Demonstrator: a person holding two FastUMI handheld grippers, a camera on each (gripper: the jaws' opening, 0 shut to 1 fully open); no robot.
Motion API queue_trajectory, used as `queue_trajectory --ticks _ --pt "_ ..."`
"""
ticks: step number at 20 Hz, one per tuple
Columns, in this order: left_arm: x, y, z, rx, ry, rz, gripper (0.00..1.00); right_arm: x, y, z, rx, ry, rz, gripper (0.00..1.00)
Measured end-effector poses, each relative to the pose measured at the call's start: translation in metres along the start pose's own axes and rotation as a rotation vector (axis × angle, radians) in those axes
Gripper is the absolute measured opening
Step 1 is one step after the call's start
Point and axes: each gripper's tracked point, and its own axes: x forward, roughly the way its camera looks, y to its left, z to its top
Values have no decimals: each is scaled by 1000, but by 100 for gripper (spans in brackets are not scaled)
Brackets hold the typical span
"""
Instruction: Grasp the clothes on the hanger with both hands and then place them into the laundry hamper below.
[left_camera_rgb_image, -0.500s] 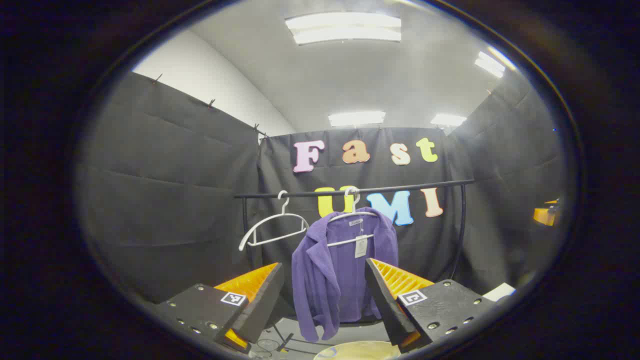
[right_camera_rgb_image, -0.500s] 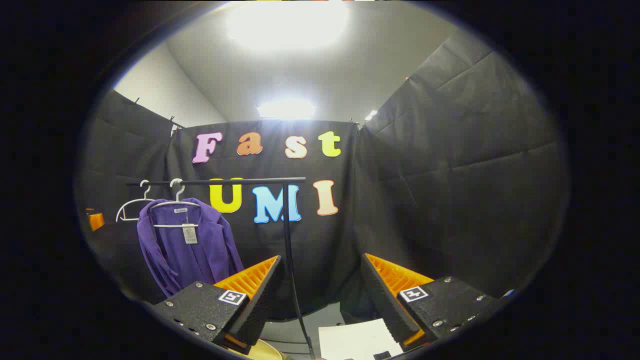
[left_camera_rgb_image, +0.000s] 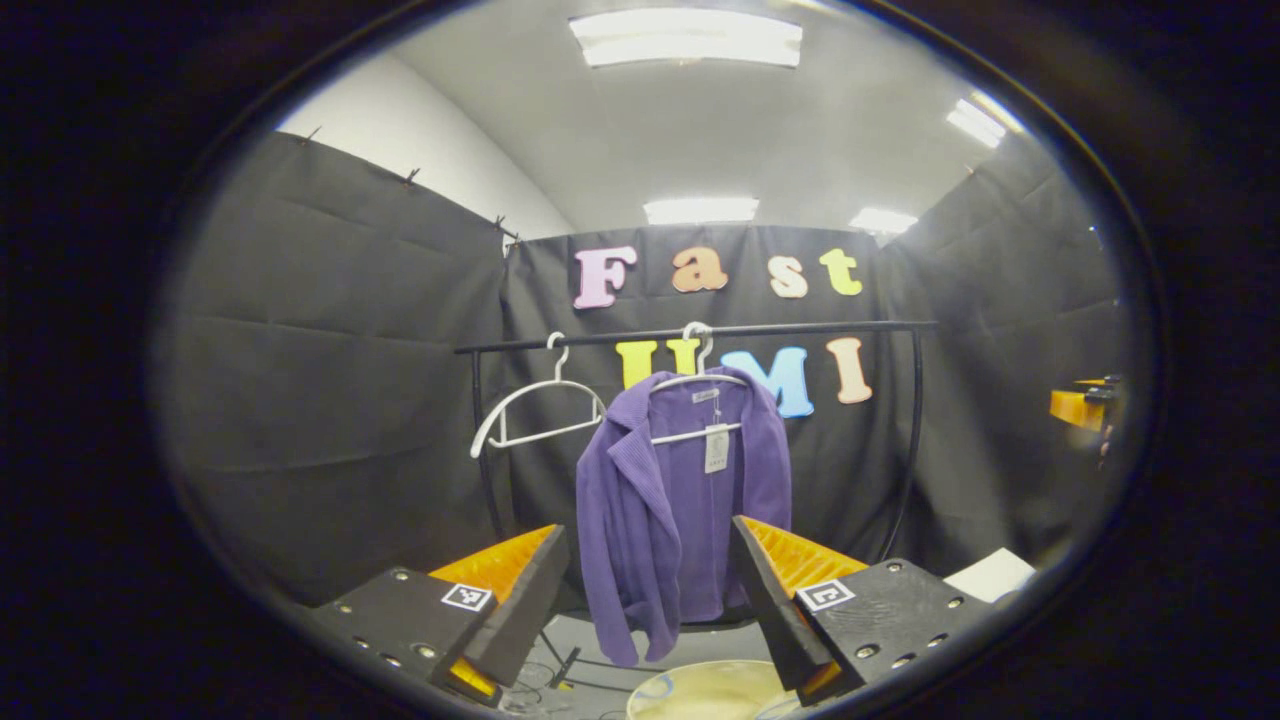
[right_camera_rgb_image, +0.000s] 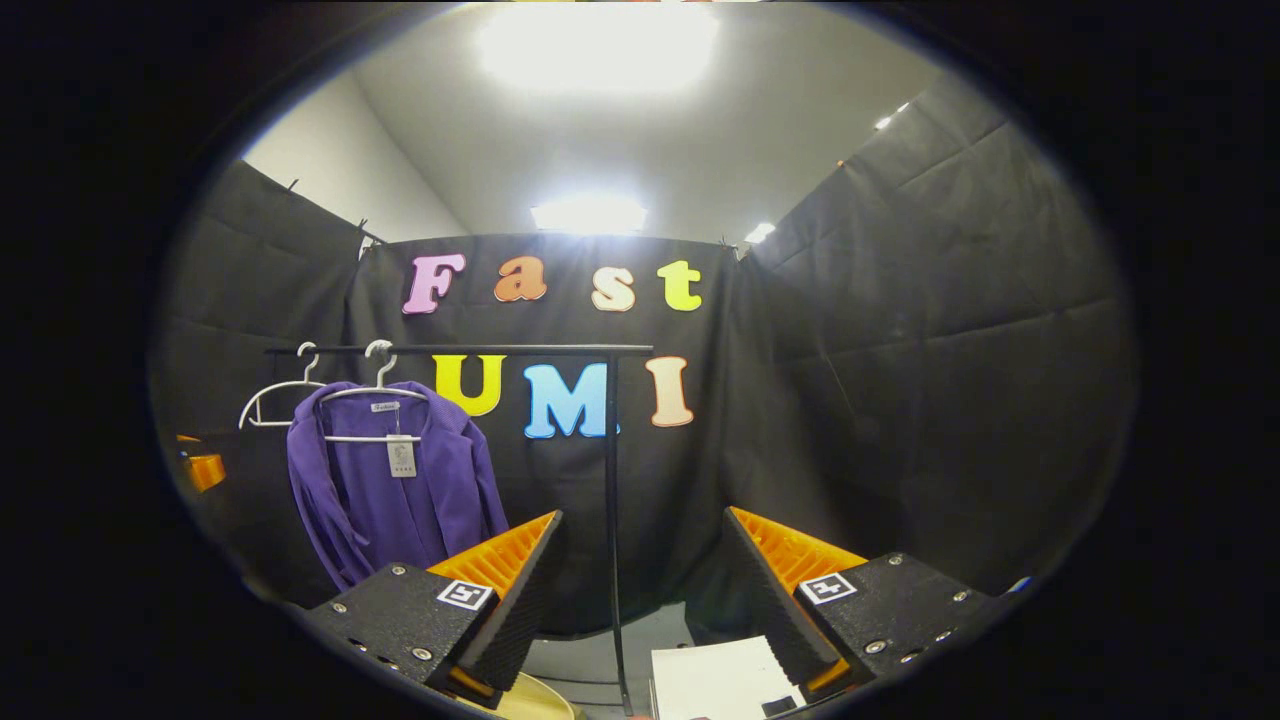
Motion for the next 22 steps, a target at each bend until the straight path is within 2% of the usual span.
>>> queue_trajectory --ticks 1,3,7,8,10,11,12,13,15,22 --pt "0 2 -1 0 0 3 89 1 5 0 -3 1 7 95" --pt "2 9 -10 -9 23 19 98 5 20 -1 -6 11 25 95" --pt "0 18 -23 -71 62 27 97 14 56 1 5 28 80 95" --pt "-1 22 -22 -78 66 26 94 18 68 3 4 31 100 95" --pt "-2 28 -16 -77 65 33 97 27 93 8 -8 33 143 95" --pt "-1 29 -13 -78 65 36 90 33 107 9 -16 41 167 95" --pt "3 30 -10 -82 64 41 90 39 121 10 -22 52 193 95" --pt "10 31 -7 -90 59 46 89 46 135 11 -24 59 219 95" --pt "24 28 -1 -111 53 55 97 61 161 12 6 75 280 95" --pt "81 18 19 -174 63 93 94 140 237 13 56 113 420 95"
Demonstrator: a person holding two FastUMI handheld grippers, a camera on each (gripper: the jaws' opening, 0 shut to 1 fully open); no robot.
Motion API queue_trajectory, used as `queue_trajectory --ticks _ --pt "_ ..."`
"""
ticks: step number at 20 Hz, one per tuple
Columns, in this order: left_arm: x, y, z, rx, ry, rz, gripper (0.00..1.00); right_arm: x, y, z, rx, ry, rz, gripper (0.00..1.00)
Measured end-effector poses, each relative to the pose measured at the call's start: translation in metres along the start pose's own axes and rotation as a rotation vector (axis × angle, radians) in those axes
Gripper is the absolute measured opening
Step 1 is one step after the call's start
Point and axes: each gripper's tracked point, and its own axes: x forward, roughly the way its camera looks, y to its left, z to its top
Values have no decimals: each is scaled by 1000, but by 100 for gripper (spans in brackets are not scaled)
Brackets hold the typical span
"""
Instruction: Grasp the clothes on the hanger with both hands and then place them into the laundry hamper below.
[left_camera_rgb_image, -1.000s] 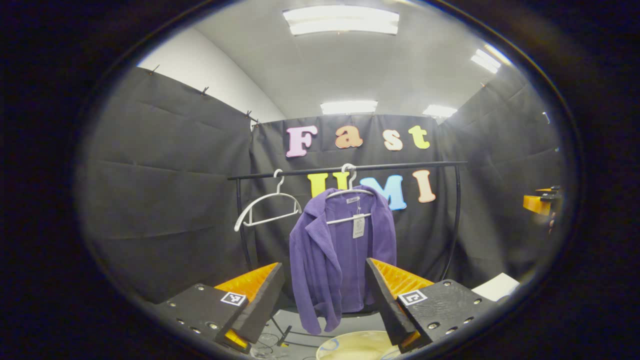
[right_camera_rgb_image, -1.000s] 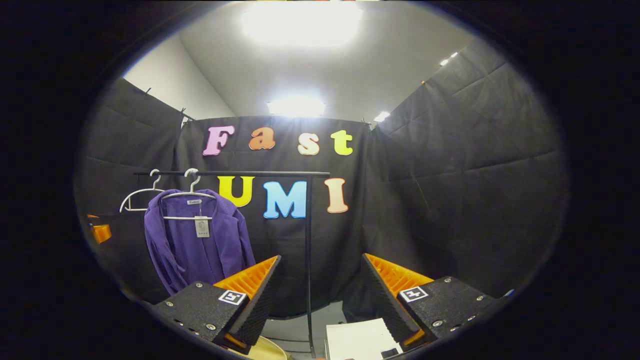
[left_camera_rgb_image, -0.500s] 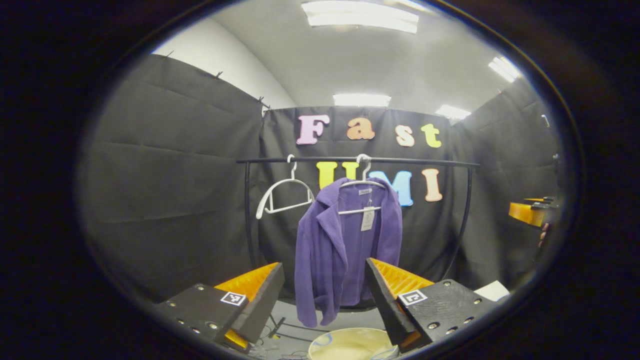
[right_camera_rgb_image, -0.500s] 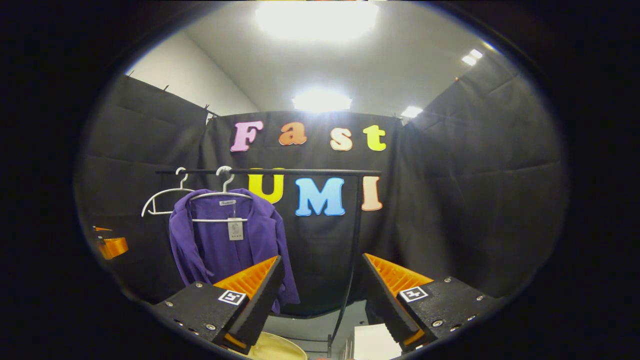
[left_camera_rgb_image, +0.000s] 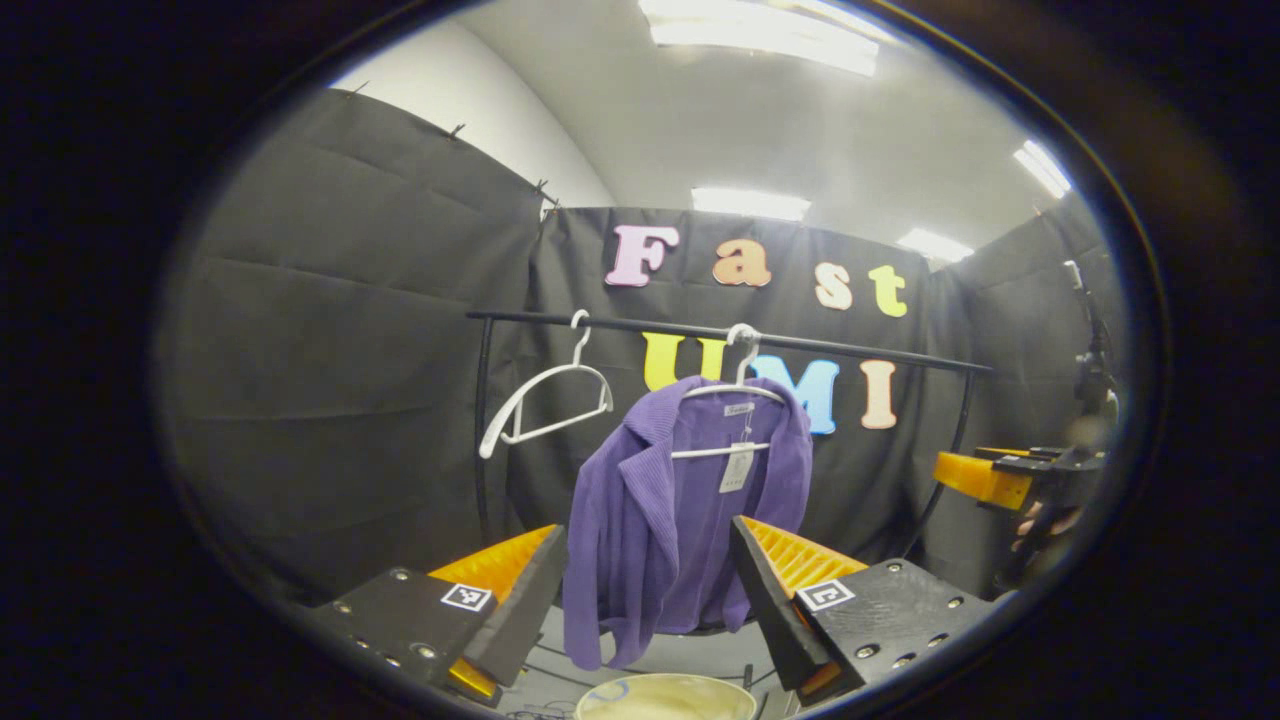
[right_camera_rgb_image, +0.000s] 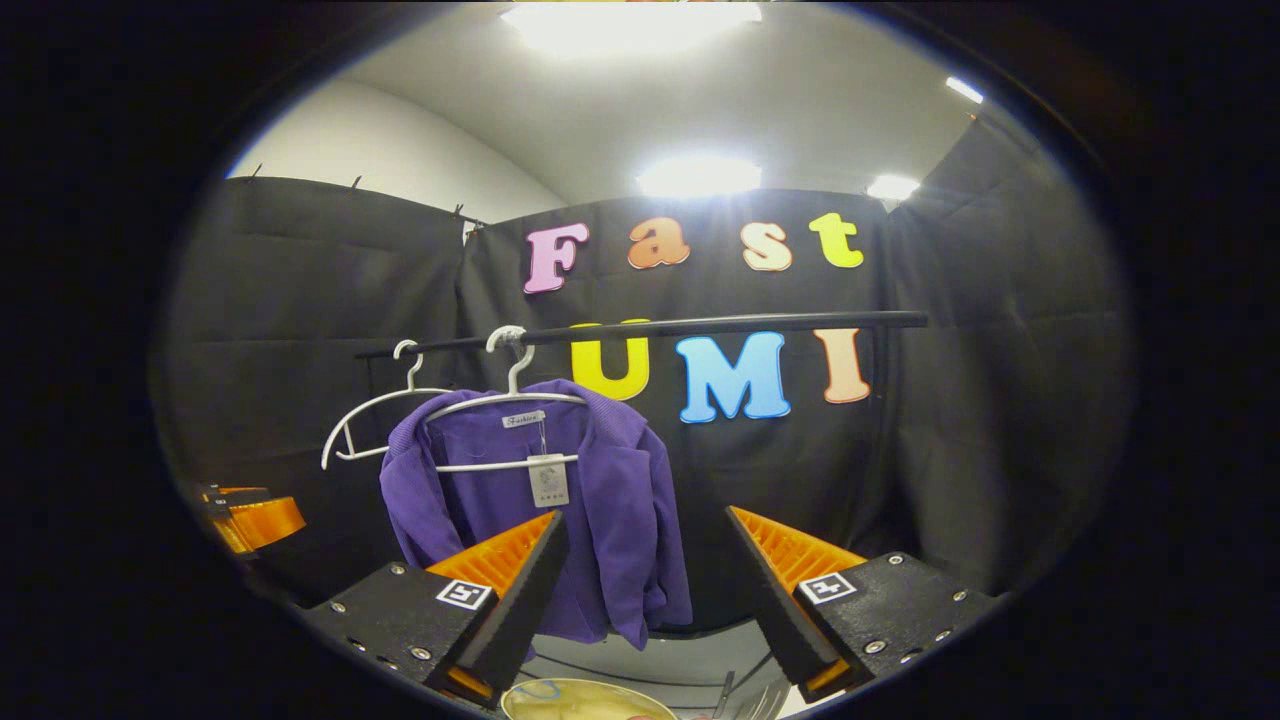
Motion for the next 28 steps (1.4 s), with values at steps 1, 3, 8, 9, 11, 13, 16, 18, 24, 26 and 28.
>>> queue_trajectory --ticks 1,3,8,9,11,13,16,18,24,26,28 --pt "6 -1 3 2 -7 16 90 16 6 2 4 0 23 95" --pt "24 -4 8 7 -14 56 94 51 16 0 14 9 65 95" --pt "87 -19 -6 -22 9 125 97 133 21 -31 37 89 109 95" --pt "100 -21 -10 -25 12 140 90 146 21 -38 33 104 115 96" --pt "123 -25 -17 -37 19 166 90 174 22 -51 22 125 132 95" --pt "145 -24 -27 -54 31 197 97 197 26 -64 17 139 139 95" --pt "177 -17 -43 -77 56 245 97 226 27 -82 11 161 143 95" --pt "198 -6 -54 -63 69 294 94 244 28 -91 -28 162 145 95" --pt "221 9 -60 9 55 413 82 272 23 -91 4 125 150 91" --pt "218 8 -57 35 46 399 57 279 18 -92 4 119 152 80" --pt "216 15 -61 73 59 428 55 284 14 -88 15 109 165 65"
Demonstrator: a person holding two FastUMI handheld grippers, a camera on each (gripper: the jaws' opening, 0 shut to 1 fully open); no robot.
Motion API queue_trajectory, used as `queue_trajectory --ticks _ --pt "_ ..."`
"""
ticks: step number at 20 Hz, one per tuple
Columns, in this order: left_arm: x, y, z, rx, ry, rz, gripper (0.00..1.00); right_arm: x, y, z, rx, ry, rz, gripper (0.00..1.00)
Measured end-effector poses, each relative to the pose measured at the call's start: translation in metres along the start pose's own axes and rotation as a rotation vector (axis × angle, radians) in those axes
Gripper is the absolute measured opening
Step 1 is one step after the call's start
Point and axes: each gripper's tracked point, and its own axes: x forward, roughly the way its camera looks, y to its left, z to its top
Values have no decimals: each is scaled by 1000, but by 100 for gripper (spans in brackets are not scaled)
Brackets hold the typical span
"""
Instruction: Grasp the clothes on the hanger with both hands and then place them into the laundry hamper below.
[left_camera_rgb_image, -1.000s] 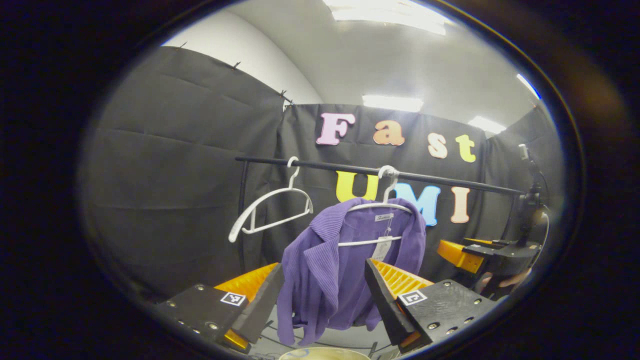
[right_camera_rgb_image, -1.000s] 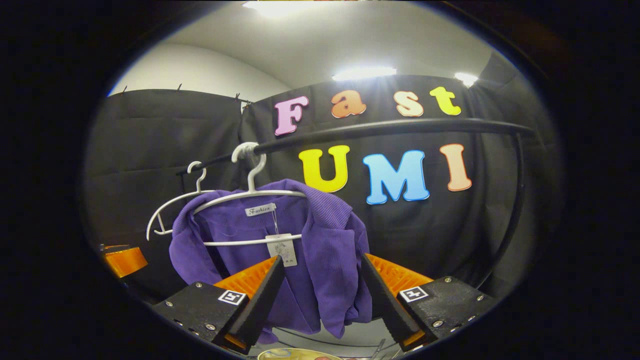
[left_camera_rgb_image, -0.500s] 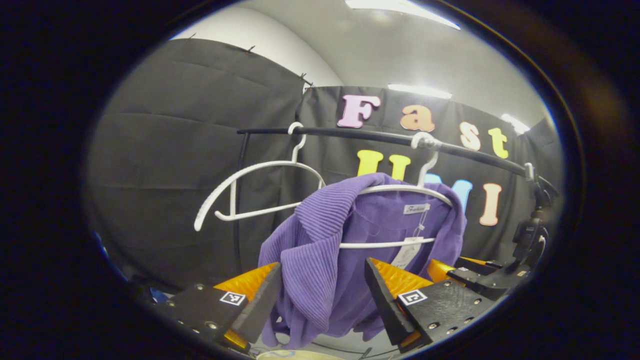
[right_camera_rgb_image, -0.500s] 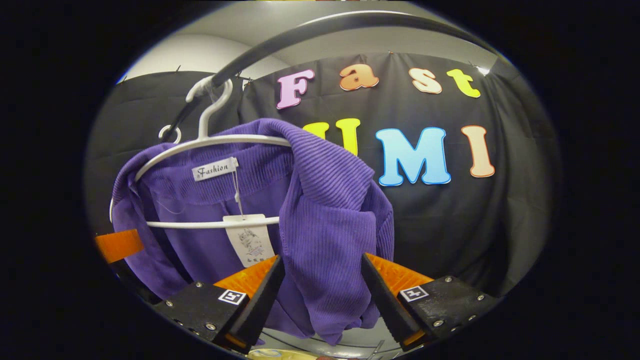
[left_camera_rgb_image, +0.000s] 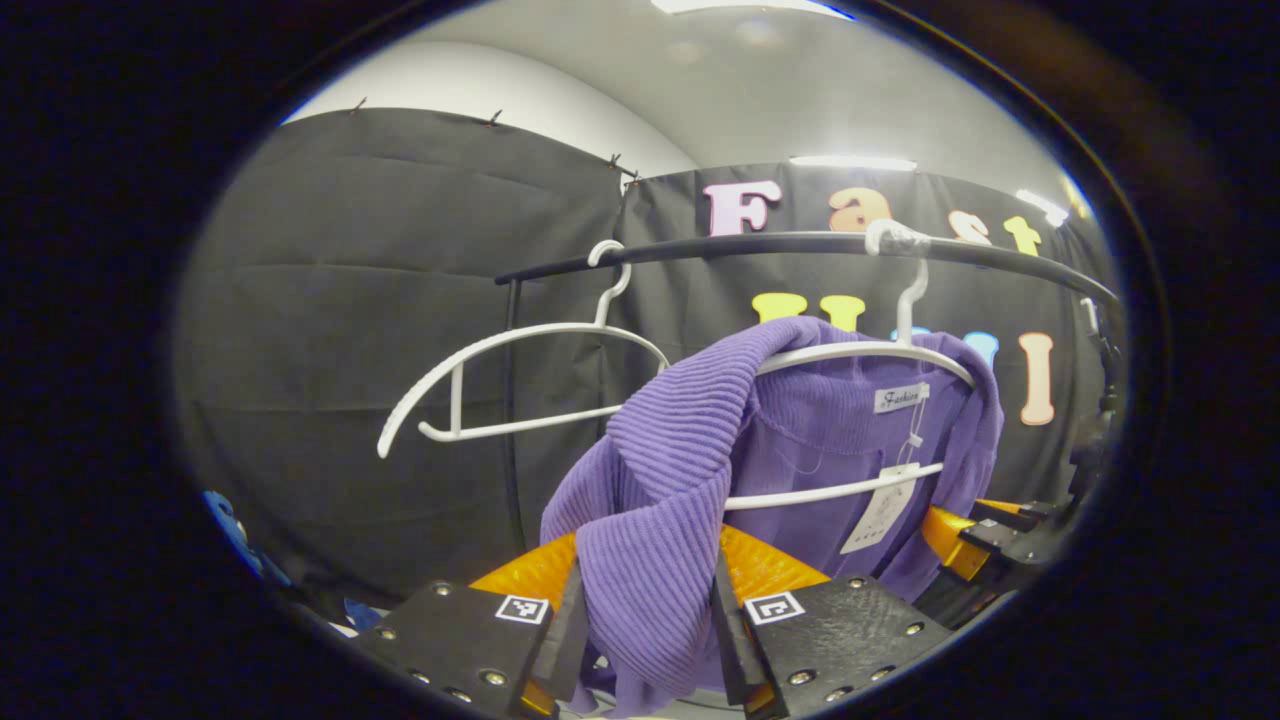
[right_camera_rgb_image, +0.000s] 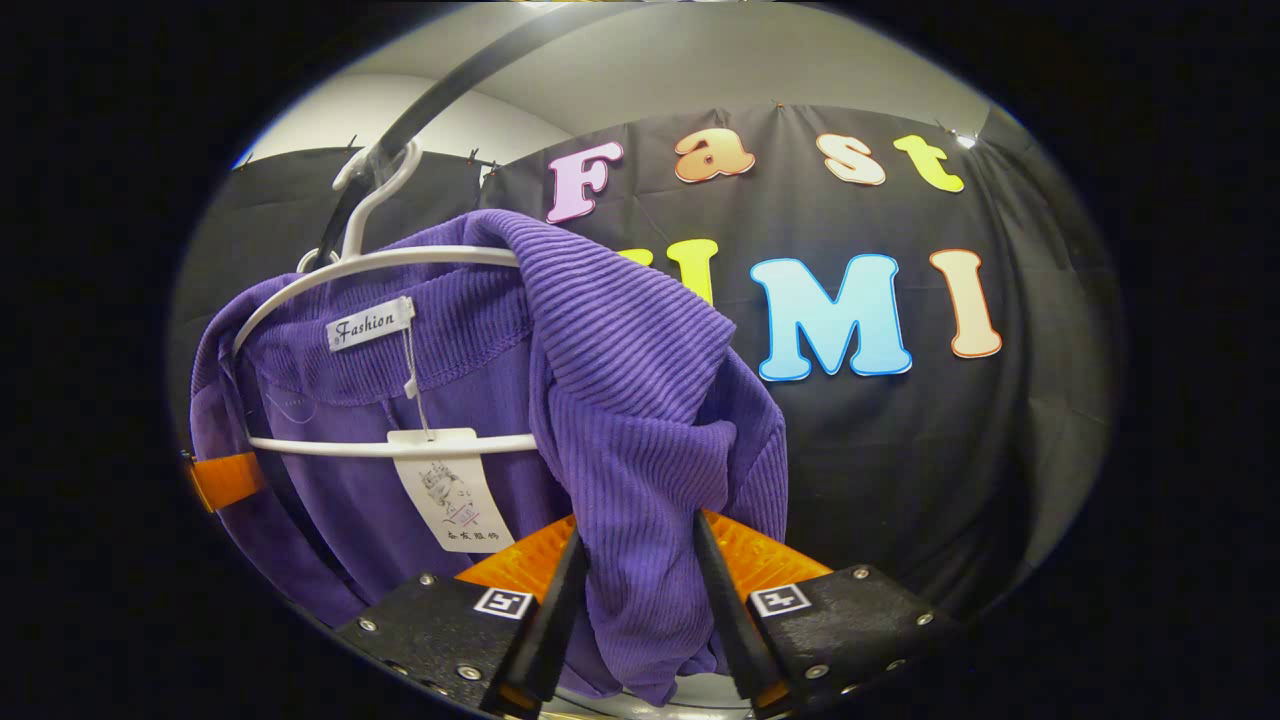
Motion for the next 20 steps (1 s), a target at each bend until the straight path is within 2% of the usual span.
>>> queue_trajectory --ticks 1,2,3,4,5,6,7,8,10,11,14,20 --pt "4 5 0 3 -3 29 44 3 -3 3 8 -4 6 58" --pt "4 0 0 -12 -5 15 32 6 -4 3 18 -3 19 49" --pt "1 -3 -1 -23 -2 -1 21 9 -6 3 28 4 29 44" --pt "2 -10 -6 -26 4 -37 13 10 -8 3 33 8 38 34" --pt "2 -19 -10 -20 17 -85 6 12 -11 7 30 4 38 31" --pt "-2 -24 -10 -4 17 -108 6 11 -14 9 29 -3 46 24" --pt "-2 -25 -9 15 11 -109 21 10 -12 11 31 -12 68 19" --pt "-1 -24 -9 27 10 -107 16 9 -7 10 37 -11 95 9" --pt "-6 -29 -8 32 8 -105 7 7 -9 11 64 -15 132 4" --pt "-6 -26 -6 33 5 -82 20 4 -12 12 74 -16 140 2" --pt "-11 -28 -8 -15 5 -110 1 -1 -21 18 84 -23 132 0" --pt "-31 -12 14 -78 -36 -135 1 -28 -31 25 77 -58 38 0"
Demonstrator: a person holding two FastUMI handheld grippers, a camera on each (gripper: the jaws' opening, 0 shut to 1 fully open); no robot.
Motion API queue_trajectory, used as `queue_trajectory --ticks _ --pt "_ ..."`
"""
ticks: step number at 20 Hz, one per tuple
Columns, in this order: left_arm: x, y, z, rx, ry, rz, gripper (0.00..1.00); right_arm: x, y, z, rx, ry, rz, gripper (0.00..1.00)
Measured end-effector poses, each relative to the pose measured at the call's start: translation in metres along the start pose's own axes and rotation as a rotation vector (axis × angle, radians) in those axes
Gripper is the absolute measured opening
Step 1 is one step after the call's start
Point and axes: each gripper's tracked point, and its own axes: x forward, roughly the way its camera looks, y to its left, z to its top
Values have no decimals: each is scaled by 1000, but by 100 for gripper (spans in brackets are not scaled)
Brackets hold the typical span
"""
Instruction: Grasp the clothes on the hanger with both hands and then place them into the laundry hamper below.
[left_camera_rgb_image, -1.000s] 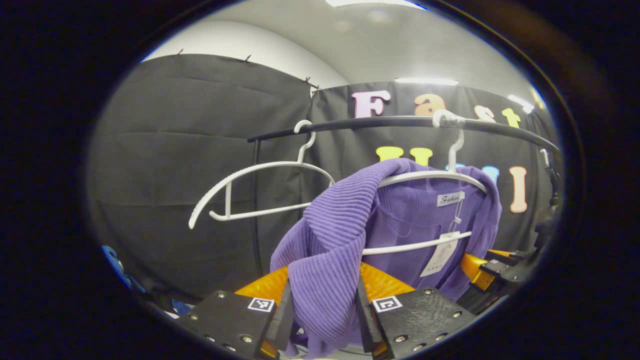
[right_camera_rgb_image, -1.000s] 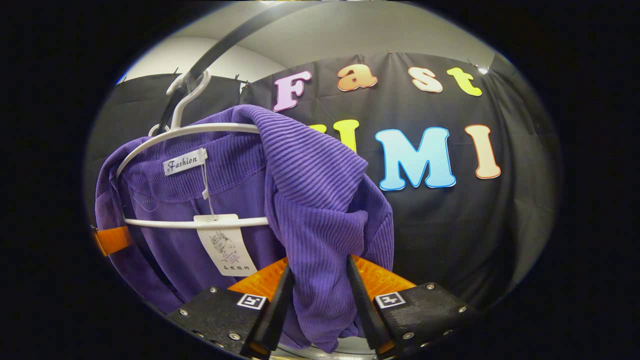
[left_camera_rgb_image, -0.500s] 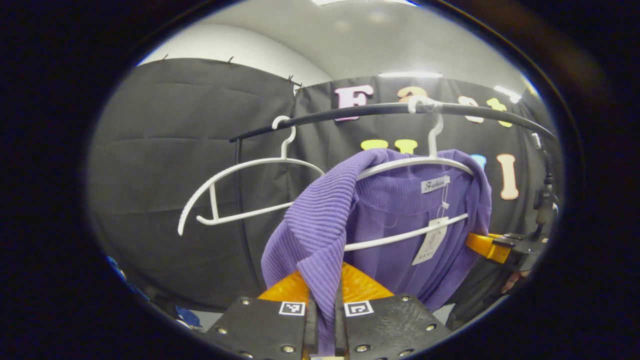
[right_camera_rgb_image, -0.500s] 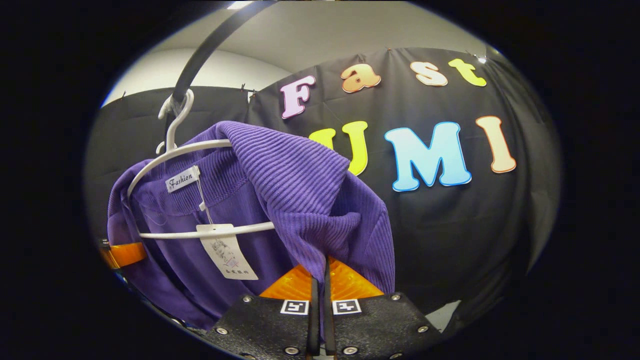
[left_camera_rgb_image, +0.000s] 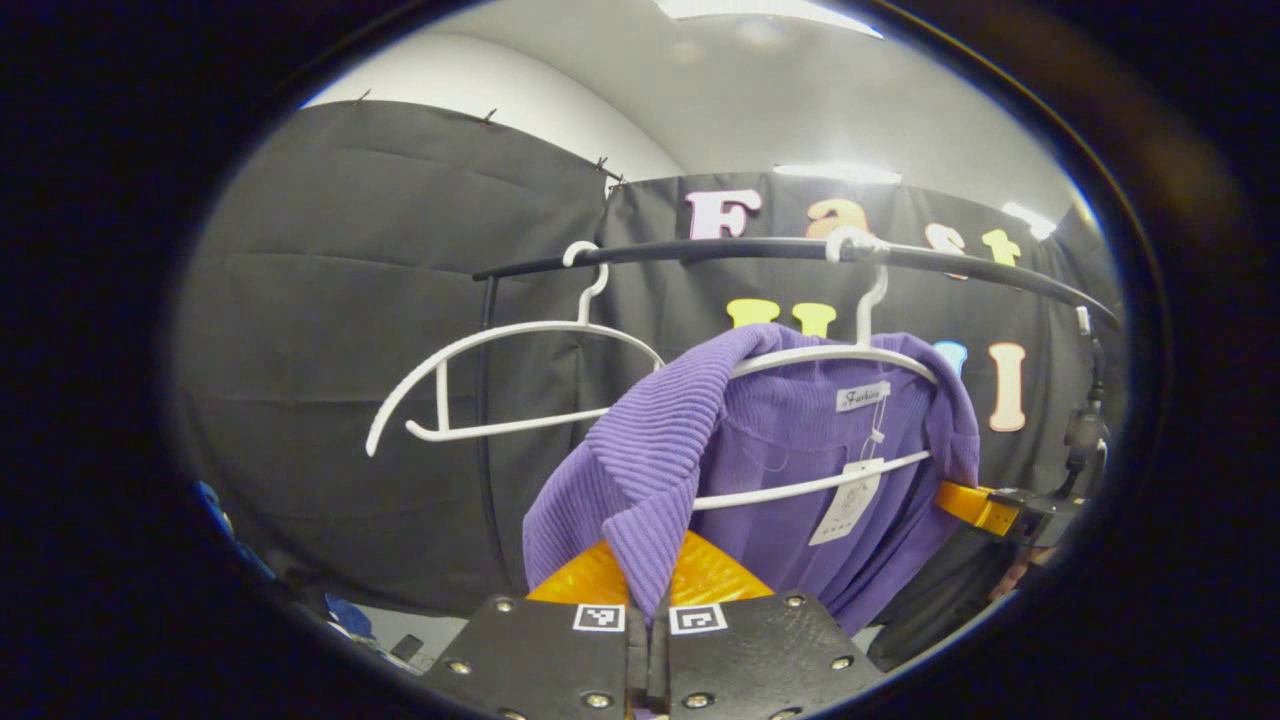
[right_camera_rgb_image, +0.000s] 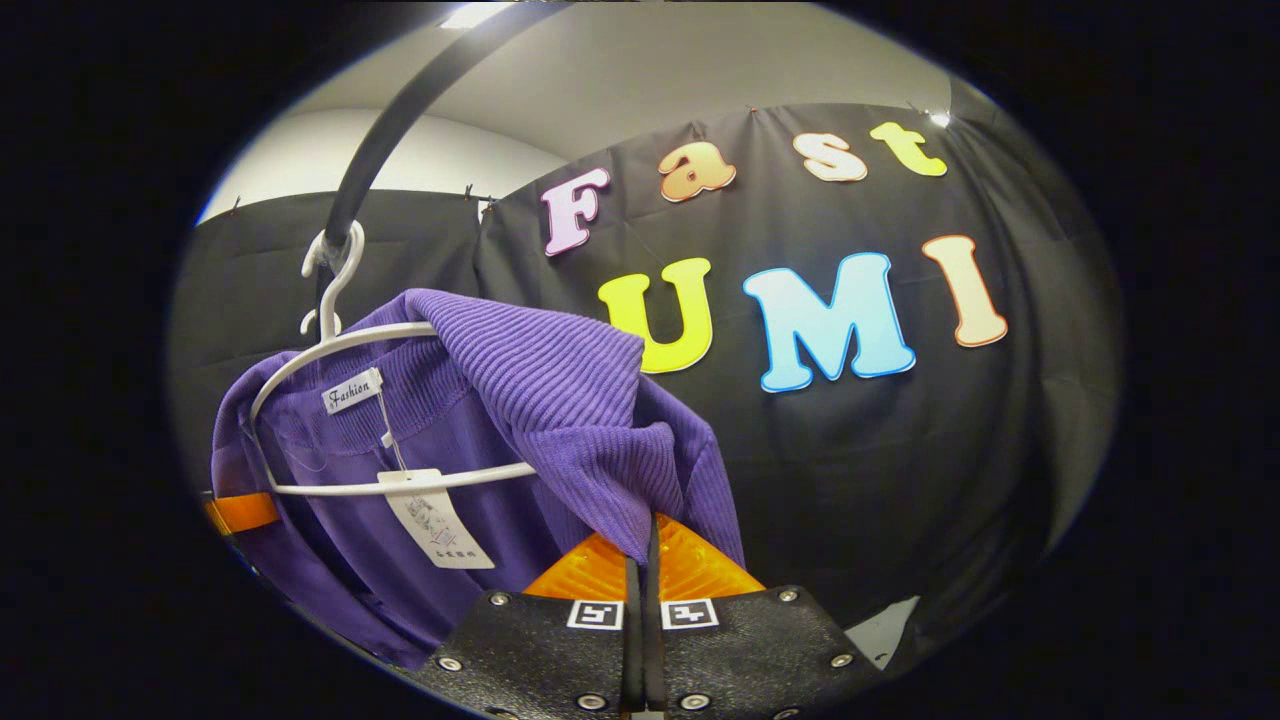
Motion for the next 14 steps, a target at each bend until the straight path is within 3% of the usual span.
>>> queue_trajectory --ticks 4,5,6,9,10,11,14 --pt "-20 2 29 10 -54 -50 1 -15 -13 18 13 -58 -89 0" --pt "-22 4 36 19 -66 -58 6 -17 -15 23 11 -67 -111 0" --pt "-21 7 43 29 -76 -64 1 -21 -15 25 11 -75 -127 0" --pt "-20 23 55 27 -94 -73 6 -27 -14 30 13 -86 -174 0" --pt "-19 30 59 17 -103 -71 1 -31 -11 32 15 -90 -185 0" --pt "-19 35 65 7 -117 -72 6 -34 -9 34 11 -90 -194 0" --pt "-18 47 84 -4 -153 -81 1 -48 -3 37 -11 -106 -226 0"
